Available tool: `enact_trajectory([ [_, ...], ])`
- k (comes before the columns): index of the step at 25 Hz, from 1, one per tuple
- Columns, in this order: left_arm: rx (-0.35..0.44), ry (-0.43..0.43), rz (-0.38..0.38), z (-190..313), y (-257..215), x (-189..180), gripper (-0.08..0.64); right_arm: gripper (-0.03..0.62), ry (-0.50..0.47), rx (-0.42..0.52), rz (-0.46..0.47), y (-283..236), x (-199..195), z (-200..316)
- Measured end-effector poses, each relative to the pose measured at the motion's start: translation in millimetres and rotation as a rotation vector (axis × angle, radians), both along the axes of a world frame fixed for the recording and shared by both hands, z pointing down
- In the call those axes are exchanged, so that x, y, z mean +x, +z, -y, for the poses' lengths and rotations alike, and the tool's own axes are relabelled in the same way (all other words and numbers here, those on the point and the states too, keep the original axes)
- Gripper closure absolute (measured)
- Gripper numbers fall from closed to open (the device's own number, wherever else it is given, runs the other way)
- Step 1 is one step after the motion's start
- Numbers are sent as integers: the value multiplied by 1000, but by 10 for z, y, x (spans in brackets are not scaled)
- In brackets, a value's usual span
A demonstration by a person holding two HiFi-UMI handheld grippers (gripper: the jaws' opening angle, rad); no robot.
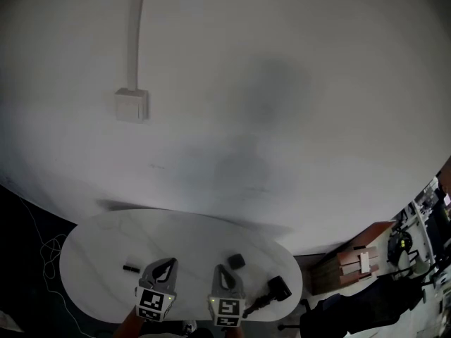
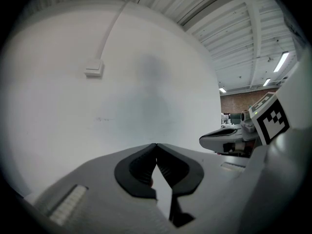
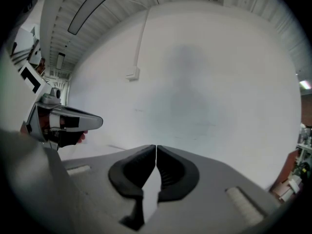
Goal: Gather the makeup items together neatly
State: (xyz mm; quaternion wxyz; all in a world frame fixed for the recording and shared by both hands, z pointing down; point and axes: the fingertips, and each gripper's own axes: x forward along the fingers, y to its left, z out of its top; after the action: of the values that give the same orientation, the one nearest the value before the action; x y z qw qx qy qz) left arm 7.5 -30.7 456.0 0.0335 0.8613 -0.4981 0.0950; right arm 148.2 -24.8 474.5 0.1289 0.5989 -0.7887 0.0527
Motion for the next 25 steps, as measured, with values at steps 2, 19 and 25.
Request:
enact_trajectory([
  [2, -3, 8, 1, -6, 24, 34, 549, 586, 4, 1, 3, -1, 22, -3],
  [19, -30, 103, -4, 6, 118, 519, 549, 587, 87, -20, -5, 107, 471, -90],
  [25, -76, 156, 1, 86, 373, 874, 549, 586, 137, -60, -12, 308, 834, -46],
])
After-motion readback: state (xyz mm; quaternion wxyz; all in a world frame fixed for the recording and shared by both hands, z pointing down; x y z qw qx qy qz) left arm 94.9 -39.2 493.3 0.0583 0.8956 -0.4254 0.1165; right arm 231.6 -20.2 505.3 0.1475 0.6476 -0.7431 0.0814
